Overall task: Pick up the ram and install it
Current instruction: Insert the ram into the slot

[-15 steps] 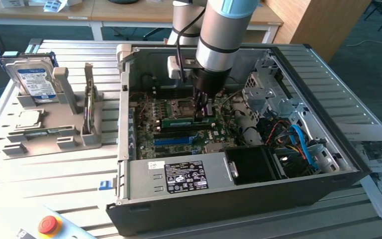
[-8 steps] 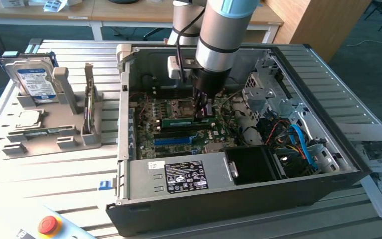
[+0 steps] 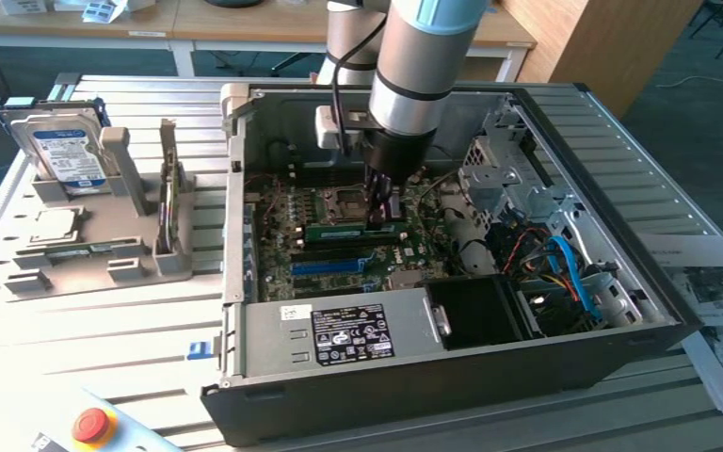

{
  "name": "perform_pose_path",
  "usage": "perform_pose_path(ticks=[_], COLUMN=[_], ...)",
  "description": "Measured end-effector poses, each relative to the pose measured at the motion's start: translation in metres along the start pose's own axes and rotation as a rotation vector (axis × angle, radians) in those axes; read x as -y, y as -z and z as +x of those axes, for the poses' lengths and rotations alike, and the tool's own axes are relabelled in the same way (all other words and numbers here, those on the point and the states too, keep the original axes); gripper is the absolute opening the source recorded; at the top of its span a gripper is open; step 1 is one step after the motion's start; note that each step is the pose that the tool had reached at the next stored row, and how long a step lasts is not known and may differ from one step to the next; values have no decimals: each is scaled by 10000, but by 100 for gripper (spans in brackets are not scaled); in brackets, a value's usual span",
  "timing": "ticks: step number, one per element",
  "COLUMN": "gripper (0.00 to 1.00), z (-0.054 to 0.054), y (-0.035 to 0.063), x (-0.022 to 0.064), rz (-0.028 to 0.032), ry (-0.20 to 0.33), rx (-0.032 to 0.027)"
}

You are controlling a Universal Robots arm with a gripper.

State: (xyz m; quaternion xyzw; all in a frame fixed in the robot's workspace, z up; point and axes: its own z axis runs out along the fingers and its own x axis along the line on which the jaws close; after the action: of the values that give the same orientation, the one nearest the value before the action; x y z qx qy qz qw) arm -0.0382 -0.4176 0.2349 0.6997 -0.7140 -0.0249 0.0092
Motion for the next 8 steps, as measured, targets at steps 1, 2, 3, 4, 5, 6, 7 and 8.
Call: perform_pose_path(ticks=[1,2,3,4,5,6,7,8], gripper=[12,12,12,12,12,12,12,12], z=[0,0,0,0,0,0,0,0], y=[-4,-7,-10,-13,-14,-14,-14,-14], x=[0,0,0,0,0,0,0,0], rz=[0,1,2,3,3,3,3,3], ry=[-1,0,0,-1,-1,-1,-1,-1], rx=[2,2,1,2,0,0,0,0])
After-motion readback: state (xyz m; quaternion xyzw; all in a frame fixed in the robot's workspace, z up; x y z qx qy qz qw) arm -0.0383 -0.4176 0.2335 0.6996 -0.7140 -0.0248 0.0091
